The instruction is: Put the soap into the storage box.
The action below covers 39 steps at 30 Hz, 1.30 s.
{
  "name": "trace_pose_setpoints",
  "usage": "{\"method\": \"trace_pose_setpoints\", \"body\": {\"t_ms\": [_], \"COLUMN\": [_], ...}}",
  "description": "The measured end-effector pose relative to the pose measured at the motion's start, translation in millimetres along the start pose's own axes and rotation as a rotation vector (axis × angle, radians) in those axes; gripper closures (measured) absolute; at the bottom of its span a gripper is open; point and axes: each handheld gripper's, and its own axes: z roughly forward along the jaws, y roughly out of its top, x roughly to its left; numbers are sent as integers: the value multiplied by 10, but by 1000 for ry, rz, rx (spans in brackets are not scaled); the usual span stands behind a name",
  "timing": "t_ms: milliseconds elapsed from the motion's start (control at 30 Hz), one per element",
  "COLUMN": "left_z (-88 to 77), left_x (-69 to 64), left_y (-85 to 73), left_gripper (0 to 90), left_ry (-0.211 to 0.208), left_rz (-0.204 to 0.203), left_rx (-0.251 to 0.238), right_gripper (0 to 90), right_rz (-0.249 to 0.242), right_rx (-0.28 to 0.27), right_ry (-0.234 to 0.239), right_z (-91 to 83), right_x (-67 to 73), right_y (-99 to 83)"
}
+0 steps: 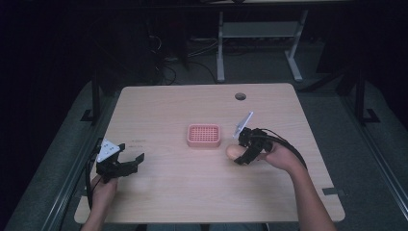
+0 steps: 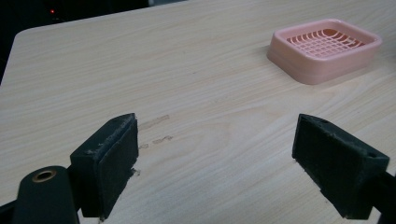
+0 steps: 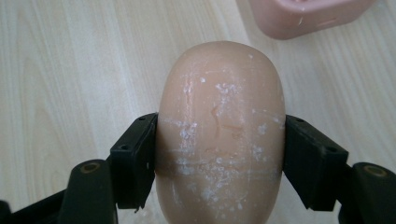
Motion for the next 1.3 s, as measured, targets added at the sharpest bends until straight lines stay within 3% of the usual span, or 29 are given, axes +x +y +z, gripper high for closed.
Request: {"method": "trace_pose_setpoints", "body": {"t_ms": [1300], "left_z": [8], "left_x": [0], "left_y": [-2], "left_gripper": [142], "left_ry": [-3], "left_rz": [-7], "left_rx": [-3], "right_gripper": [317], "right_rz": [-67], "right_rx": [2], "right_ry": [17], "right_z": [132], "right_x": [-262], "right_y": [618]}}
